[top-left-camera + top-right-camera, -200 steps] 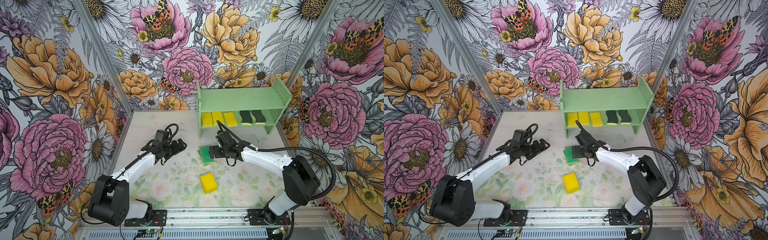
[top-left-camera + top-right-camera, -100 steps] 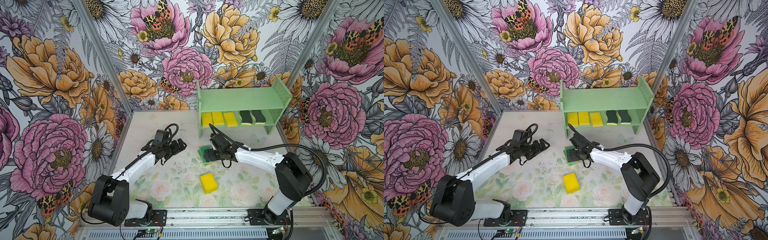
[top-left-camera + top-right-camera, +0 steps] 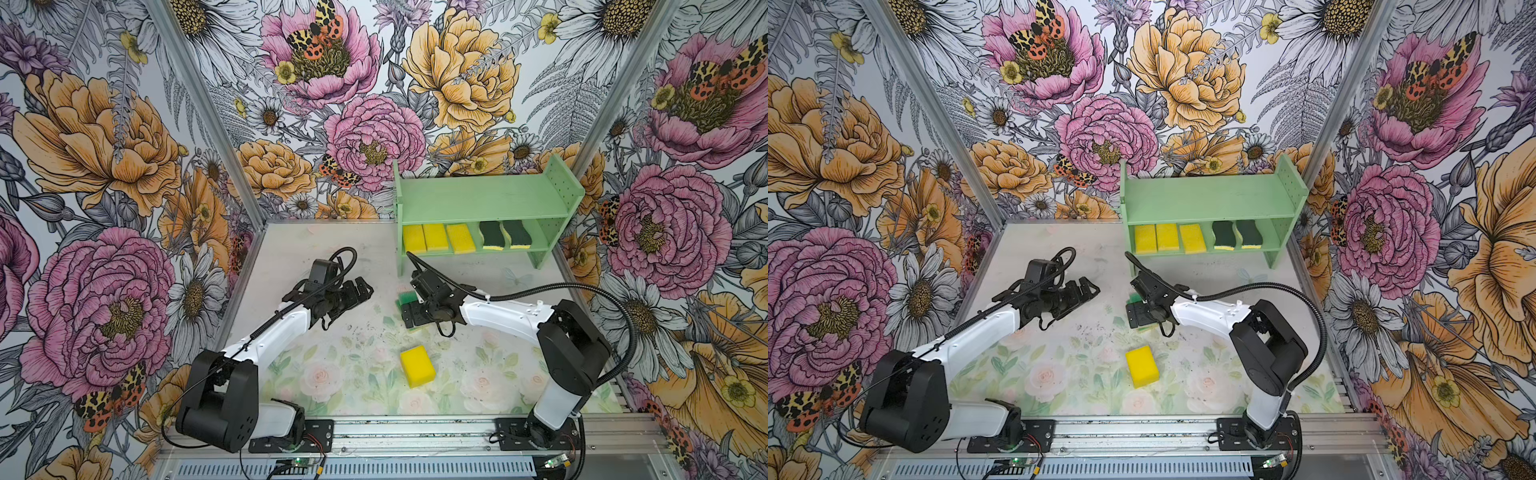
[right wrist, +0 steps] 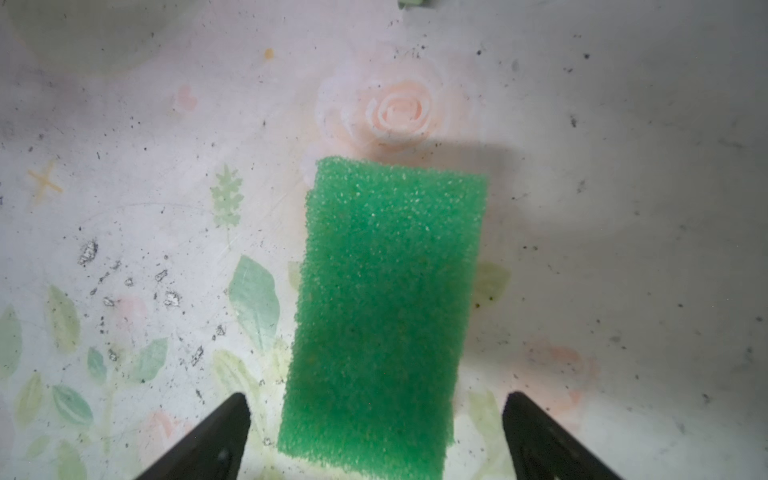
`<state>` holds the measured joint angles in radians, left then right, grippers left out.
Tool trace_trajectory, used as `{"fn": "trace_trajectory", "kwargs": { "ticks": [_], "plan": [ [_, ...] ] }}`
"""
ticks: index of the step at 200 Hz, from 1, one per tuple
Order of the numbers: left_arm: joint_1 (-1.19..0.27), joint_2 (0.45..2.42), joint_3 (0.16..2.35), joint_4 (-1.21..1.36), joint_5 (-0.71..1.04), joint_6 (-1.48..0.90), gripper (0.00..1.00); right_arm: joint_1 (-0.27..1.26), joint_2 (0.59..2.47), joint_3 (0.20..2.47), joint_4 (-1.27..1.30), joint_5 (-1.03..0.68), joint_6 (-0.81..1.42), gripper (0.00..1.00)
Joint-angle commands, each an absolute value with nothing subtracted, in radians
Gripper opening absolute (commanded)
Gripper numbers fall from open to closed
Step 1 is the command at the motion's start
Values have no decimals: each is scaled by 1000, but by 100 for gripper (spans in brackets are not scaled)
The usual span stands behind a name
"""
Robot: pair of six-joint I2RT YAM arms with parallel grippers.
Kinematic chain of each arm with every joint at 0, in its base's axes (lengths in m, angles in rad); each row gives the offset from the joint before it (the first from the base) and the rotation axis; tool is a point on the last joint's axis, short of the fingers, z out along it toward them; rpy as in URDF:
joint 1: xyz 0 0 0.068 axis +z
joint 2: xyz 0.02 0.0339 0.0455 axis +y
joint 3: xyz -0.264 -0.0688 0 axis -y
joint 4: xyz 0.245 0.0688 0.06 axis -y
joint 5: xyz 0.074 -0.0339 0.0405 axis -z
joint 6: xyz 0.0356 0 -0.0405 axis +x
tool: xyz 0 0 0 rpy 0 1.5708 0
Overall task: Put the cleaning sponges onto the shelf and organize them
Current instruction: 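Lower the right gripper onto the top green sponge and grasp it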
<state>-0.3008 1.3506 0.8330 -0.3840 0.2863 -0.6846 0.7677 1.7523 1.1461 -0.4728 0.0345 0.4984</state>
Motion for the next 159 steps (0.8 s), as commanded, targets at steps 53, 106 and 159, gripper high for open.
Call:
{"fn": "trace_trajectory", "kwargs": {
  "ticks": [53,106,159],
  "plan": [
    [-298,1364,810,-360,290,-692,99,787,1816,1211,-500,88,464,95],
    [-296,1370,814,-360,291,-693,99,787,1836,1207,-514,127,448,90],
    [-300,1370,813,-360,292,-694,99,807,1832,1197,-517,150,440,85]
  ]
}}
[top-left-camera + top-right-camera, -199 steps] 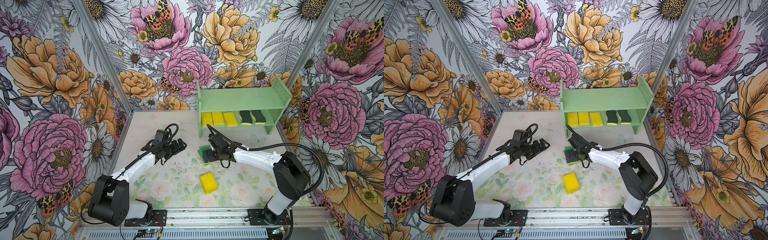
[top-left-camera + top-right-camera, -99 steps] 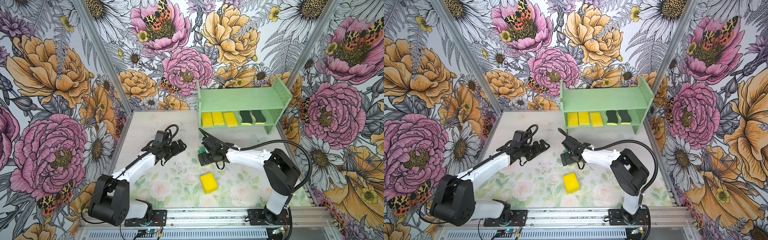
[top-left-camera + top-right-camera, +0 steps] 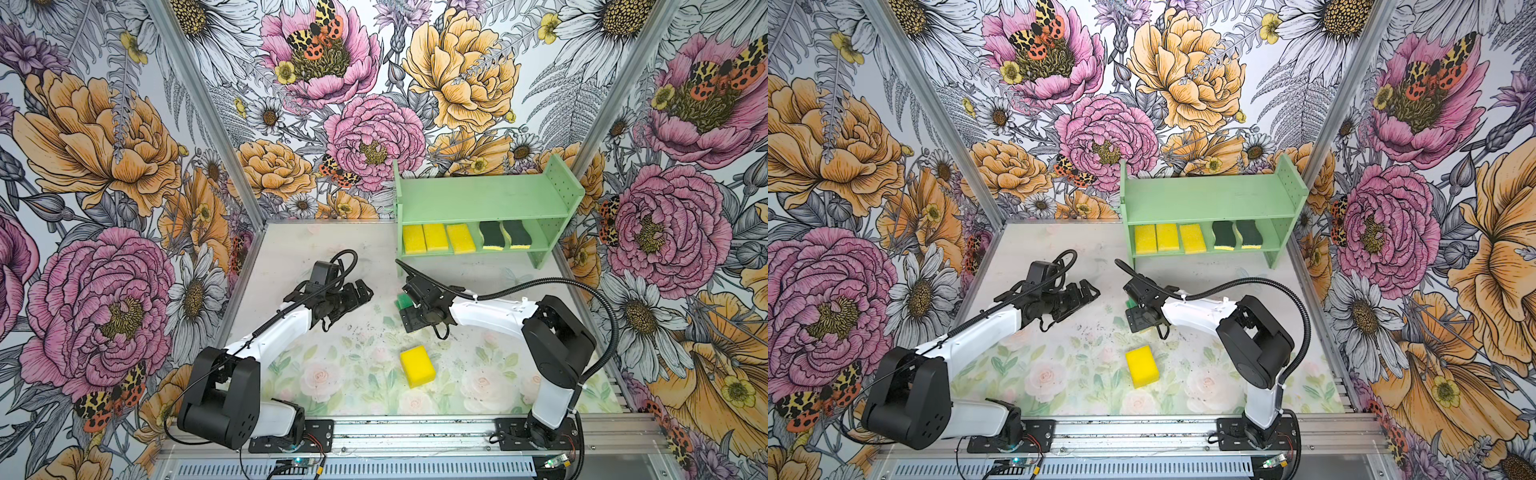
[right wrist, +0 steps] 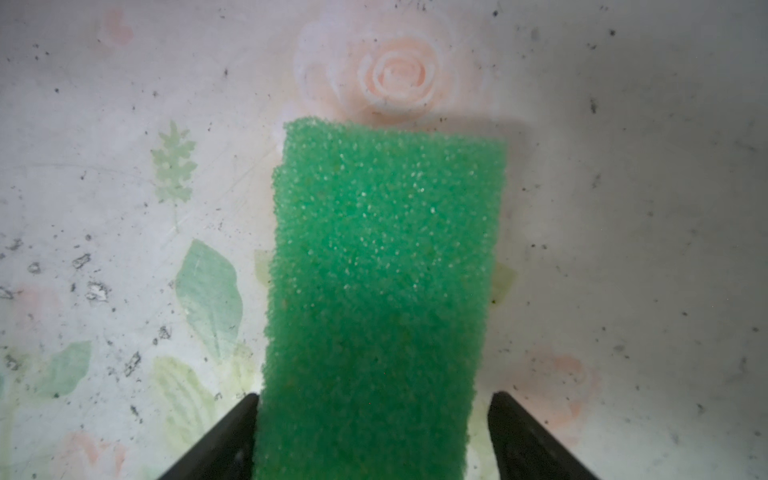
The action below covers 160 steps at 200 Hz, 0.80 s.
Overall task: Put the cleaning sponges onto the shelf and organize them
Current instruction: 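Lower the right gripper onto the top green sponge and grasp it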
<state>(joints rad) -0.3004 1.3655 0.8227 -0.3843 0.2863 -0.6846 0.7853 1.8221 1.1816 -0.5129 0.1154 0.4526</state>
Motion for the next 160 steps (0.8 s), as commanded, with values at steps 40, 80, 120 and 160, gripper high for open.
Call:
{"fn": "trace_trajectory", "kwargs": {
  "ticks": [40,80,120,160],
  "plan": [
    [-300,1373,811,-360,291,-693,99,819,1826,1176,-517,160,434,83],
    [-302,1368,809,-360,291,-695,99,819,1818,1163,-517,157,434,81],
    [-304,1355,799,-360,291,-696,99,820,1815,1151,-515,168,437,75],
    [-304,1334,788,-362,288,-699,99,820,1792,1143,-516,191,433,68]
  ]
}}
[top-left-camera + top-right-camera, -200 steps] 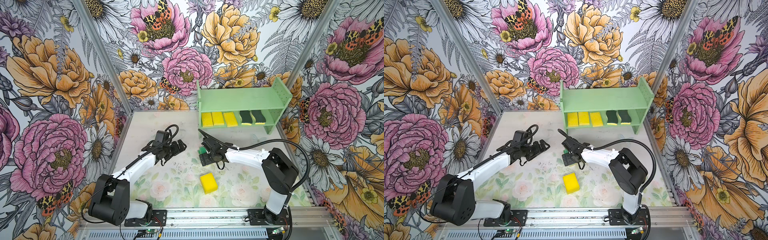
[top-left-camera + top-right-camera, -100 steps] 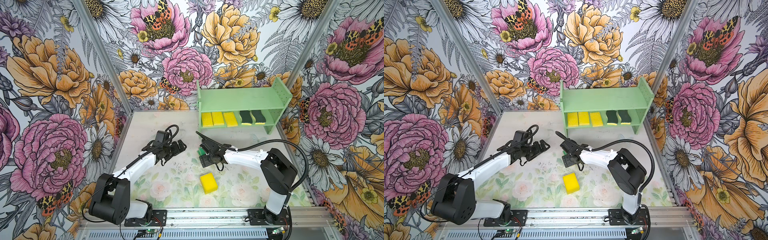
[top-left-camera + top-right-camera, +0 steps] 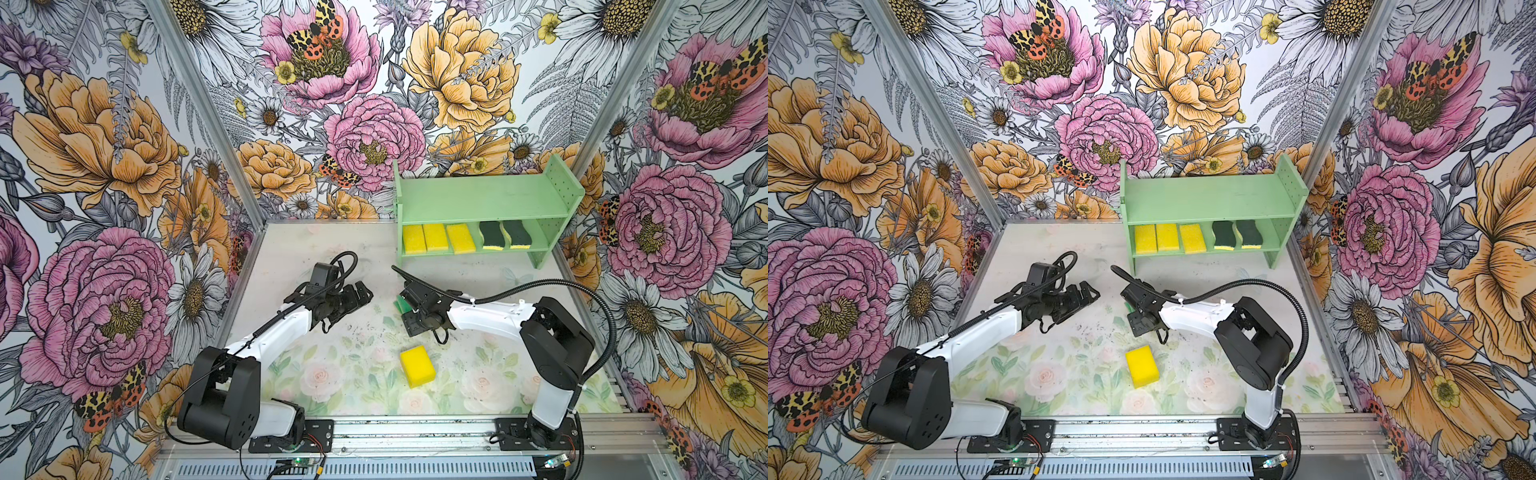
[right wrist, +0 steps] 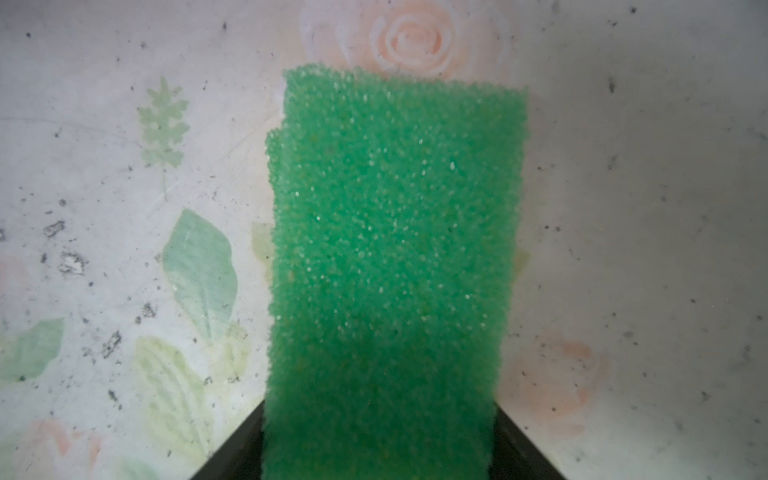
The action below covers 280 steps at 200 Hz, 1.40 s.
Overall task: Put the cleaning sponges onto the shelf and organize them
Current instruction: 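Lower the right gripper onto the top green sponge and grasp it, then lift the green sponge and carry it toward the shelf's far end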
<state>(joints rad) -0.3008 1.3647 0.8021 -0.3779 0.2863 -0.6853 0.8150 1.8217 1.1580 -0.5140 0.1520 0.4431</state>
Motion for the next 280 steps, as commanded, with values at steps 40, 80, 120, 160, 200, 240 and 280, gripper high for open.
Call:
{"fn": "trace_trajectory", "kwargs": {
  "ticks": [40,80,120,160,200,240,280],
  "plan": [
    [-304,1330,788,-362,291,-699,99,818,1726,1131,-516,192,408,60],
    [-301,1334,793,-361,295,-695,99,801,1656,1117,-518,129,369,56],
    [-296,1339,794,-361,302,-690,99,719,1551,1124,-572,0,318,54],
    [-290,1344,797,-361,305,-686,99,640,1436,1185,-699,-64,251,51],
    [-285,1363,805,-360,311,-678,99,592,1350,1286,-821,-46,196,47],
    [-284,1369,808,-359,313,-670,99,542,1297,1405,-926,1,136,44],
    [-278,1370,799,-359,316,-665,99,446,1272,1488,-948,39,93,42]
  ]
}}
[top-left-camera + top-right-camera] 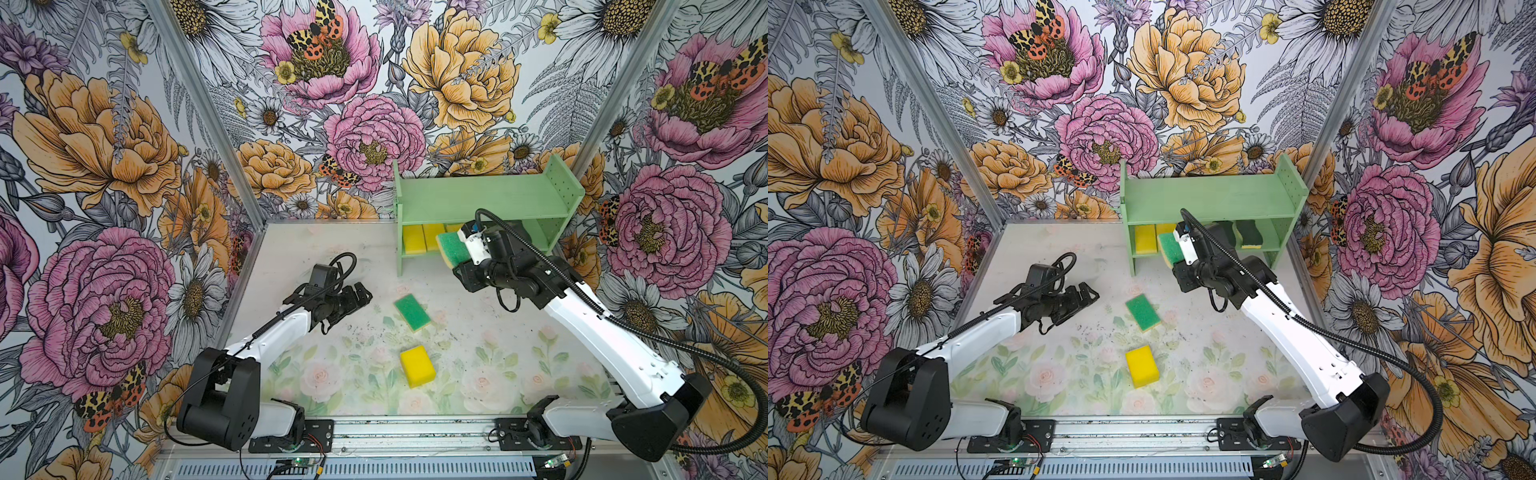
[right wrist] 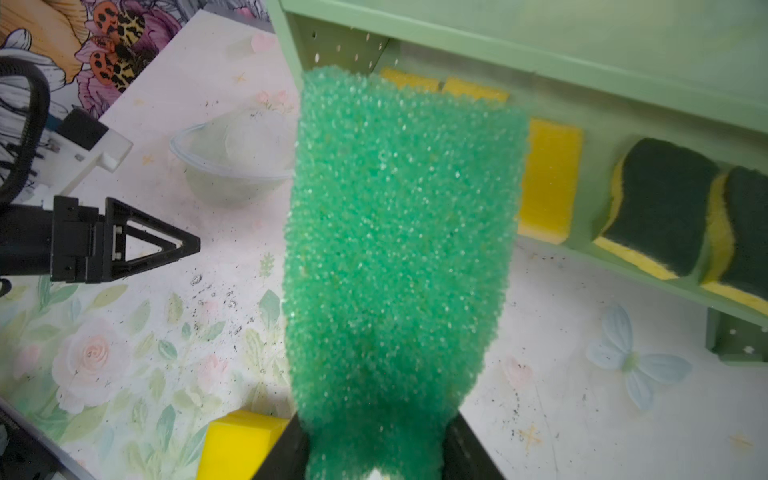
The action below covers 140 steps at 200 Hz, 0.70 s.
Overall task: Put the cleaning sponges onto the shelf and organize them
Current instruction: 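Lift the green sponge and carry it toward the shelf's far end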
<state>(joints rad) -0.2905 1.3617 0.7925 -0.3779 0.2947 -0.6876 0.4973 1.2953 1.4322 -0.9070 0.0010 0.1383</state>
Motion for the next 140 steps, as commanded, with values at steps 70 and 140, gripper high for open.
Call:
{"fn": "trace_trajectory", "kwargs": {
  "ticks": [70,140],
  "plan": [
    [-263,1364,791,-359,328,-658,99,214,1353,1663,-943,18,5,41],
    [-258,1377,806,-358,336,-661,99,-43,1531,1859,-923,-76,-50,40]
  ]
}}
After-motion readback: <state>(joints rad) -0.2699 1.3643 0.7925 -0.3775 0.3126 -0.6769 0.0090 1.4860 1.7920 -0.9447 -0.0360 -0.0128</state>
